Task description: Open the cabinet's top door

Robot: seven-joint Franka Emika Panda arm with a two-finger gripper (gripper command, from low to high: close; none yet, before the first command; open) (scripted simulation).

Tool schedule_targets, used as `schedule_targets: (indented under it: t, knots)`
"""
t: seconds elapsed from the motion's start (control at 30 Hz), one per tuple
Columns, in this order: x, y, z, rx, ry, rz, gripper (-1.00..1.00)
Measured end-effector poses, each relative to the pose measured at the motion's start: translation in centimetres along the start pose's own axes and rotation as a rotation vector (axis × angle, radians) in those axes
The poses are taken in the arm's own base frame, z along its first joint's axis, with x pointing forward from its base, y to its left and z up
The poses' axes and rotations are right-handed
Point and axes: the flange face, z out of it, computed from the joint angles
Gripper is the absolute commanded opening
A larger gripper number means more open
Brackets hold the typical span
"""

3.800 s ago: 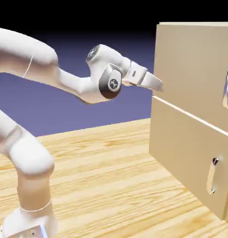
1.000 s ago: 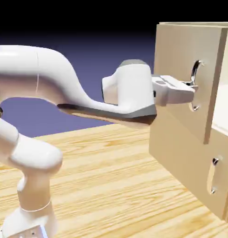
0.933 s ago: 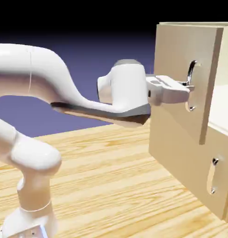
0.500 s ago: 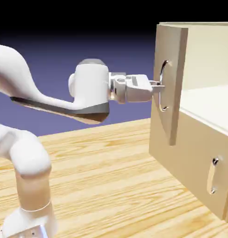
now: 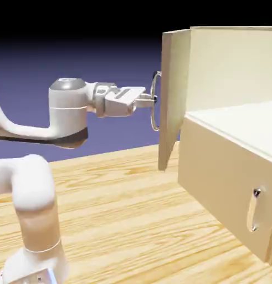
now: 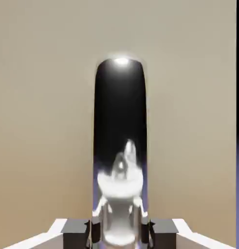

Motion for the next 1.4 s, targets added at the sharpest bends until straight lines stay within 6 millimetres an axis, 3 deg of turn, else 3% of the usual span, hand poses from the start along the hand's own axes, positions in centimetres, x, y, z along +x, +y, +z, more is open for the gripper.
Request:
schedule_targets:
  t: [0.6, 1.0, 1.4]
  knots:
    - [-4.4, -4.5, -14.0, -0.206, 0.203, 0.002, -1.0]
    - [-10.5, -10.7, -24.3, -0.387, 0.383, 0.002, -1.0]
    - [-16.6, -16.8, -30.8, -0.531, 0.527, 0.002, -1.0]
